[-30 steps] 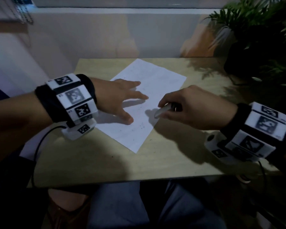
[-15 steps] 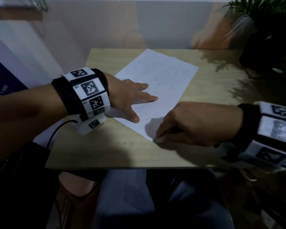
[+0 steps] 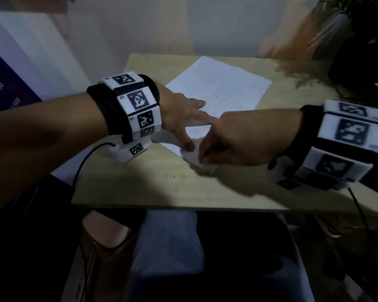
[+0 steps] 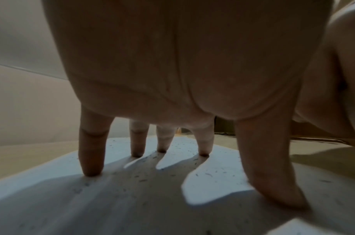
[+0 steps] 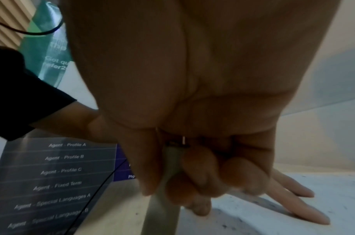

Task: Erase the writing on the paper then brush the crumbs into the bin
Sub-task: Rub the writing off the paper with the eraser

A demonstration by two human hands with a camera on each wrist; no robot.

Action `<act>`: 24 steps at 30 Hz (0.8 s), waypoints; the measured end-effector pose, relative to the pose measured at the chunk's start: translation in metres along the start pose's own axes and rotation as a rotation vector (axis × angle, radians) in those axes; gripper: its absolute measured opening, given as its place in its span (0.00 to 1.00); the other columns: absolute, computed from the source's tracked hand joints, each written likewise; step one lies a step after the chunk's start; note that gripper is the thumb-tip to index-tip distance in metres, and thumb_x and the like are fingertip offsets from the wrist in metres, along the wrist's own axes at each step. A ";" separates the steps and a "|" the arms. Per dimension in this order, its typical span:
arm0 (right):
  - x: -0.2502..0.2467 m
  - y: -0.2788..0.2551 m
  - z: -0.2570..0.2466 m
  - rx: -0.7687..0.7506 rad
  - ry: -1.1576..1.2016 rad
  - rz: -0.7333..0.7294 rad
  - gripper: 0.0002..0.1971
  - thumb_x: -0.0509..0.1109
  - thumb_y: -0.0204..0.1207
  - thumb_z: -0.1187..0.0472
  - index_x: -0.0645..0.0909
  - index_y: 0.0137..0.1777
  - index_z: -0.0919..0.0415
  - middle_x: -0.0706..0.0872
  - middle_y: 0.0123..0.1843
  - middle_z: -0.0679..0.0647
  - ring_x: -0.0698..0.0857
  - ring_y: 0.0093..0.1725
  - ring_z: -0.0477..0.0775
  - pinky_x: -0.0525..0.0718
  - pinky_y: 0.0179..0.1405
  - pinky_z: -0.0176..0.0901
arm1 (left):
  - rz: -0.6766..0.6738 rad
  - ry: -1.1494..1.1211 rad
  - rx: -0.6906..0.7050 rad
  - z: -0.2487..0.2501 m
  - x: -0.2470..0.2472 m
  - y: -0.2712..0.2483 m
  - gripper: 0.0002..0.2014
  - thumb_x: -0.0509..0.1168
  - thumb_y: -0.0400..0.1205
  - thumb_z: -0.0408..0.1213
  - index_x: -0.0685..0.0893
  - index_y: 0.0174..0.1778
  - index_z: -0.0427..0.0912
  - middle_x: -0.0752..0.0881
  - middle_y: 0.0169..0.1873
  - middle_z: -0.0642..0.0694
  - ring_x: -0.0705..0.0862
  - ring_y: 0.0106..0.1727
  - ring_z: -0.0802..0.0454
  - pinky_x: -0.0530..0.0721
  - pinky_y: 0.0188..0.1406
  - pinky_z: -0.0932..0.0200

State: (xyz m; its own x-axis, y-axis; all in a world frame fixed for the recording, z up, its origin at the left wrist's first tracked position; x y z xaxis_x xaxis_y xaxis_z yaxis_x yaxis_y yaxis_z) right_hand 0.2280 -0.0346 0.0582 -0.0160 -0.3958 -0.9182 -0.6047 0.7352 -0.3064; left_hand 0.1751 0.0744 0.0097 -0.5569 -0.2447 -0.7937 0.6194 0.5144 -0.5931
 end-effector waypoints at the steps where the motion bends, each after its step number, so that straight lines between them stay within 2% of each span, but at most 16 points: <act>1: -0.004 0.006 -0.002 -0.012 0.014 0.057 0.11 0.66 0.85 0.53 0.90 0.57 0.47 0.88 0.45 0.38 0.78 0.35 0.34 0.70 0.41 0.25 | 0.003 -0.002 0.000 -0.001 0.000 0.001 0.51 0.70 0.75 0.69 0.45 0.88 0.70 0.42 0.91 0.51 0.53 0.89 0.40 0.61 0.83 0.32; 2: -0.006 0.011 -0.003 -0.018 0.024 0.107 0.11 0.66 0.86 0.54 0.90 0.59 0.48 0.86 0.45 0.37 0.76 0.34 0.34 0.68 0.40 0.23 | 0.003 0.000 0.002 -0.002 0.000 0.001 0.51 0.71 0.75 0.69 0.46 0.88 0.68 0.43 0.90 0.52 0.53 0.89 0.40 0.62 0.83 0.33; 4: -0.002 0.014 -0.004 -0.016 0.023 0.141 0.11 0.66 0.86 0.55 0.90 0.59 0.50 0.88 0.48 0.40 0.75 0.36 0.42 0.68 0.41 0.28 | -0.009 0.005 0.004 -0.002 0.001 0.000 0.51 0.69 0.77 0.68 0.43 0.88 0.68 0.39 0.90 0.53 0.49 0.90 0.41 0.58 0.84 0.31; 7: 0.010 0.003 0.003 0.001 -0.003 0.051 0.10 0.65 0.85 0.55 0.89 0.56 0.48 0.91 0.51 0.44 0.82 0.46 0.46 0.80 0.54 0.43 | -0.006 -0.010 -0.012 -0.001 0.000 -0.003 0.48 0.66 0.77 0.71 0.41 0.86 0.75 0.37 0.90 0.54 0.47 0.90 0.40 0.55 0.85 0.29; 10: 0.012 -0.010 0.011 0.060 -0.020 -0.056 0.11 0.64 0.85 0.52 0.88 0.57 0.45 0.90 0.52 0.42 0.86 0.50 0.48 0.83 0.57 0.50 | 0.023 -0.039 -0.002 -0.003 0.001 -0.005 0.46 0.65 0.81 0.68 0.40 0.87 0.73 0.37 0.90 0.53 0.46 0.90 0.42 0.52 0.86 0.32; 12: 0.005 -0.012 0.014 0.078 -0.001 -0.028 0.11 0.65 0.85 0.51 0.88 0.58 0.45 0.91 0.52 0.41 0.87 0.51 0.47 0.83 0.58 0.49 | 0.032 -0.147 -0.018 -0.015 0.001 -0.006 0.46 0.70 0.82 0.60 0.44 0.88 0.71 0.39 0.90 0.56 0.46 0.91 0.49 0.50 0.88 0.38; 14: -0.007 -0.008 0.014 0.086 0.049 0.064 0.11 0.66 0.84 0.50 0.89 0.59 0.45 0.91 0.51 0.41 0.86 0.49 0.45 0.82 0.57 0.48 | 0.010 -0.221 0.001 -0.025 0.004 -0.008 0.45 0.75 0.79 0.56 0.52 0.86 0.75 0.41 0.90 0.60 0.49 0.90 0.54 0.53 0.88 0.41; 16: -0.017 0.003 0.009 0.069 0.106 0.166 0.11 0.68 0.84 0.50 0.89 0.60 0.45 0.92 0.50 0.42 0.85 0.47 0.45 0.82 0.56 0.46 | -0.022 -0.280 0.023 -0.025 0.007 -0.015 0.37 0.77 0.77 0.56 0.63 0.75 0.84 0.49 0.90 0.60 0.57 0.88 0.54 0.60 0.86 0.44; 17: -0.020 0.010 0.004 0.048 0.124 0.209 0.10 0.68 0.84 0.51 0.89 0.61 0.46 0.91 0.51 0.42 0.85 0.48 0.45 0.81 0.56 0.45 | -0.007 -0.304 0.017 -0.025 0.007 -0.017 0.33 0.77 0.77 0.54 0.67 0.70 0.85 0.58 0.88 0.56 0.65 0.83 0.54 0.64 0.81 0.49; 18: -0.021 0.018 -0.001 0.028 0.129 0.229 0.10 0.68 0.84 0.52 0.89 0.61 0.47 0.91 0.52 0.42 0.85 0.50 0.46 0.80 0.56 0.44 | 0.044 -0.325 -0.002 -0.027 0.006 -0.017 0.31 0.78 0.79 0.50 0.71 0.71 0.79 0.67 0.85 0.50 0.72 0.77 0.54 0.69 0.74 0.55; 19: -0.020 0.026 -0.004 0.016 0.116 0.220 0.11 0.68 0.85 0.53 0.89 0.62 0.49 0.90 0.53 0.43 0.84 0.52 0.48 0.79 0.57 0.44 | 0.087 -0.324 -0.035 -0.030 0.005 -0.016 0.32 0.77 0.80 0.45 0.73 0.78 0.68 0.73 0.81 0.45 0.76 0.74 0.50 0.71 0.67 0.57; 20: -0.017 0.032 -0.006 0.016 0.093 0.188 0.11 0.67 0.85 0.54 0.88 0.62 0.51 0.88 0.53 0.43 0.83 0.54 0.49 0.77 0.57 0.43 | 0.109 -0.322 -0.062 -0.033 0.003 -0.015 0.35 0.76 0.81 0.44 0.70 0.84 0.58 0.74 0.81 0.43 0.76 0.76 0.47 0.71 0.66 0.57; 21: -0.012 0.034 -0.007 0.021 0.060 0.144 0.12 0.65 0.86 0.54 0.88 0.61 0.52 0.86 0.52 0.42 0.81 0.54 0.49 0.75 0.56 0.41 | 0.088 -0.313 -0.073 -0.035 0.005 -0.013 0.40 0.76 0.81 0.46 0.64 0.88 0.57 0.66 0.86 0.44 0.71 0.82 0.46 0.69 0.72 0.56; 23: -0.004 0.030 -0.003 0.024 -0.018 0.049 0.13 0.63 0.87 0.53 0.89 0.60 0.52 0.88 0.53 0.42 0.81 0.50 0.48 0.75 0.55 0.42 | 0.011 -0.292 -0.028 -0.033 0.009 -0.011 0.44 0.75 0.81 0.52 0.54 0.87 0.70 0.46 0.90 0.58 0.54 0.89 0.52 0.58 0.86 0.46; 24: 0.000 0.024 0.001 0.030 -0.056 -0.003 0.13 0.63 0.87 0.52 0.89 0.58 0.51 0.90 0.53 0.45 0.82 0.48 0.49 0.78 0.56 0.45 | -0.013 -0.294 -0.015 -0.032 0.010 -0.011 0.44 0.74 0.81 0.54 0.53 0.86 0.75 0.41 0.89 0.63 0.49 0.90 0.54 0.53 0.88 0.42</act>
State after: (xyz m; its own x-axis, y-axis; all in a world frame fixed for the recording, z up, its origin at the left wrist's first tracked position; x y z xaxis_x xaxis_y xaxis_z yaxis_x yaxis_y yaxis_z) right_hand 0.2139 -0.0161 0.0506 0.0304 -0.3672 -0.9296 -0.5804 0.7507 -0.3155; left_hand 0.1451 0.0923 0.0125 -0.3793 -0.4781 -0.7922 0.6034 0.5212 -0.6035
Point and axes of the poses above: each hand's wrist, its own y-axis towards the middle knuckle, its own x-axis out of the palm, z = x × y, the point moved 7 cm from there along y, towards the middle knuckle
